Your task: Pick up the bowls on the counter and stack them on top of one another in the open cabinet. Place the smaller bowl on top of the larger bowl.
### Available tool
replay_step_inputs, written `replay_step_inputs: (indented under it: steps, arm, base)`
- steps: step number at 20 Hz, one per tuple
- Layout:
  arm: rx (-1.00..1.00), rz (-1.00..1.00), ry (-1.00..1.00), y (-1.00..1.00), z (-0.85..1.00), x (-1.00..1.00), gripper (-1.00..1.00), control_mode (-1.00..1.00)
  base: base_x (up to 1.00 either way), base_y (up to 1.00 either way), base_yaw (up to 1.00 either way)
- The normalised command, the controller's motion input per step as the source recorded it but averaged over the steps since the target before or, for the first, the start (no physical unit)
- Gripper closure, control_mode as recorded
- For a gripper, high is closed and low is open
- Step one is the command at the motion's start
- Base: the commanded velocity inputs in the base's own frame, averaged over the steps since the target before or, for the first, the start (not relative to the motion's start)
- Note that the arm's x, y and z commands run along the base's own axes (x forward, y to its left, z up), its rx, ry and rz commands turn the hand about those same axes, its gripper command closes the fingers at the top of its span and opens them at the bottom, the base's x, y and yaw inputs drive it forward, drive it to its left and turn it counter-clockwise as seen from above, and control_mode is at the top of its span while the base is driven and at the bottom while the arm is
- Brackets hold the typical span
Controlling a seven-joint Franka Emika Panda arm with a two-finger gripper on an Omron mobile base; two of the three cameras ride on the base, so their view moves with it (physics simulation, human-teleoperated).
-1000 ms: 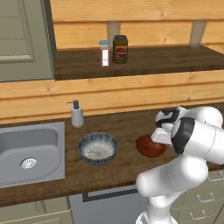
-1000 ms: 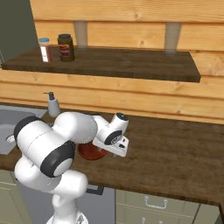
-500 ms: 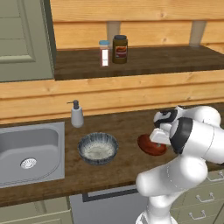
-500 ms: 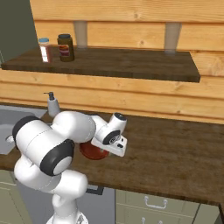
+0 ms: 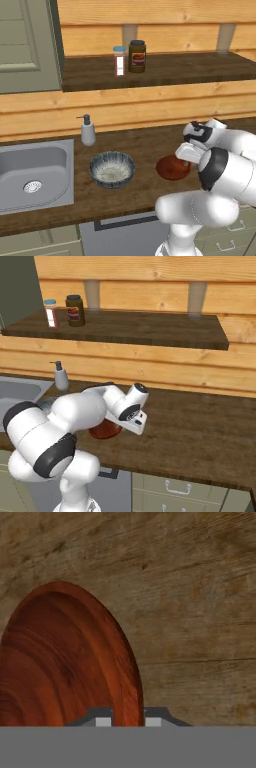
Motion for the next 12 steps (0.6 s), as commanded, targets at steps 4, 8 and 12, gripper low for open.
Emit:
replay_step_inputs:
  steps: [4,8,12]
  arm:
    - [0.16,-0.08,0.00,0.17,0.30,-0.42,1.00,-1.00]
    - [0.23,-0.06,0.00,0.03,0.70,-0.42,1.00,-1.00]
    - [0.26,-0.03,0.00,0.17,0.80,-0.20,1.00,-1.00]
  base:
    - [0.00,0.00,0.00]
    - [0.00,0.00,0.00]
    - [0.00,0.00,0.00]
